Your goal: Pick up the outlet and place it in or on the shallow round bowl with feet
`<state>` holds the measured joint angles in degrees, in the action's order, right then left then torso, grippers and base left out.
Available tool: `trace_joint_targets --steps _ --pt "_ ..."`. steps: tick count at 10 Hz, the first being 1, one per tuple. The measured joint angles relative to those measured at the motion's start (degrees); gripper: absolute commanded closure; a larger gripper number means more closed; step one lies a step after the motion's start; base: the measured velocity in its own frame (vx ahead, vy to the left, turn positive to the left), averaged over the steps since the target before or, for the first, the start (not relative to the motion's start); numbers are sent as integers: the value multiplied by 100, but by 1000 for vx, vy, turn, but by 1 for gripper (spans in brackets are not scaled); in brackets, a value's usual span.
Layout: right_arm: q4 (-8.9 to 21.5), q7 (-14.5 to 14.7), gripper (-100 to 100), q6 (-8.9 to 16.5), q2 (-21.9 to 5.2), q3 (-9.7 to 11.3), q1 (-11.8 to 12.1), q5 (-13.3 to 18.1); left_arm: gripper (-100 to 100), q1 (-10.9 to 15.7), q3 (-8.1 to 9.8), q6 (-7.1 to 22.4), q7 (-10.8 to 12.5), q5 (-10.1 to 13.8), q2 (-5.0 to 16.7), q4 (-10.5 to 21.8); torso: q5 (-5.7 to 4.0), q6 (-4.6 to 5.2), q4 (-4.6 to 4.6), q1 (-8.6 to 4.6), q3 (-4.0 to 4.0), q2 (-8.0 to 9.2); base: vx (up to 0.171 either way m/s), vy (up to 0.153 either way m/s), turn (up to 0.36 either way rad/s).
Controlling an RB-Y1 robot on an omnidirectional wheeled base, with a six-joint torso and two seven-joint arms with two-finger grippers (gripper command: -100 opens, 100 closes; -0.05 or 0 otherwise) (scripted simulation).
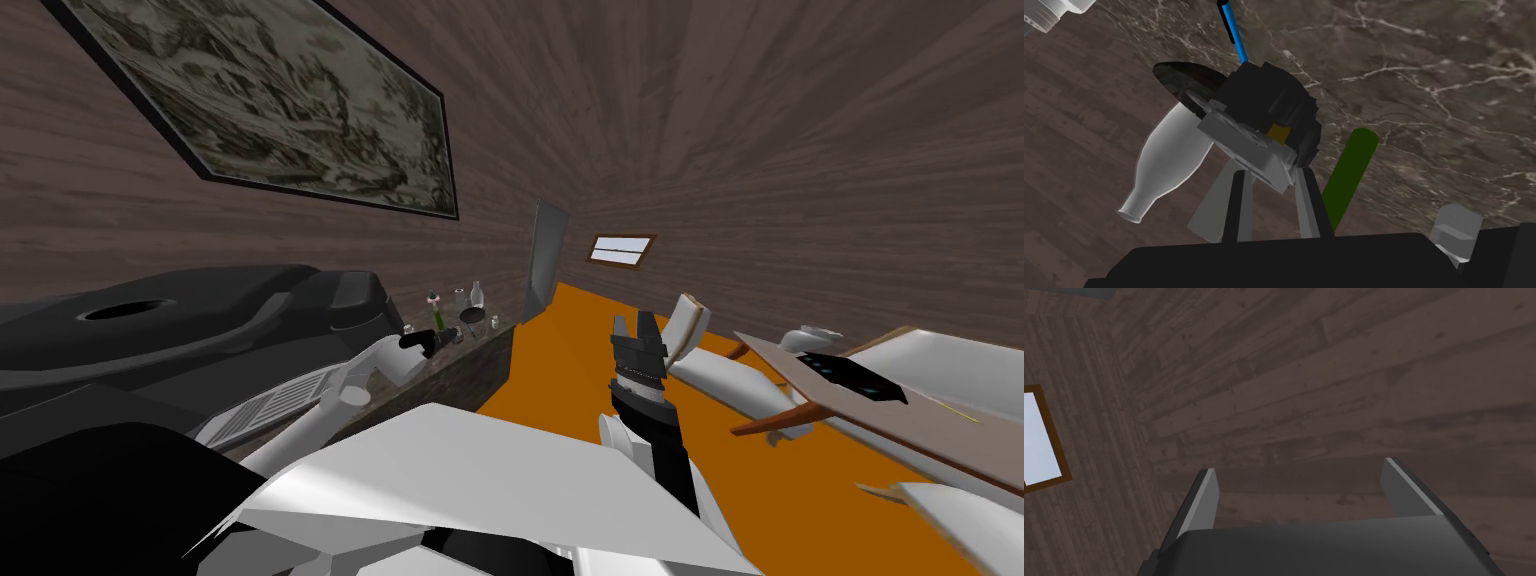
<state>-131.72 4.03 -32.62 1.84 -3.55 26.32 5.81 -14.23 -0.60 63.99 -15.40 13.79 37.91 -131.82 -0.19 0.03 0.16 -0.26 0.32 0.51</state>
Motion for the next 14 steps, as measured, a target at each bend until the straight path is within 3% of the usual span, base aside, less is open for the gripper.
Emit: trace_joint_targets --steps 5,7,9,14 --pt "0 0 0 0 0 0 1 0 100 445 485 -9 237 465 295 -30 -2 3 -6 -1 -17 -31 -39 -13 -140" --pt "0 0 0 0 0 0 2 0 100 737 684 146 276 687 430 66 -2 1 -11 0 -29 -52 51 -11 -130" --pt "-1 0 0 -1 0 -1 3 0 100 908 803 371 207 800 486 246 1 0 -21 6 -52 -89 126 -6 -94" --pt "-1 0 0 -1 -1 -1 3 0 100 1169 834 825 -47 854 485 760 3 -4 -25 11 -57 -94 110 1 -34"
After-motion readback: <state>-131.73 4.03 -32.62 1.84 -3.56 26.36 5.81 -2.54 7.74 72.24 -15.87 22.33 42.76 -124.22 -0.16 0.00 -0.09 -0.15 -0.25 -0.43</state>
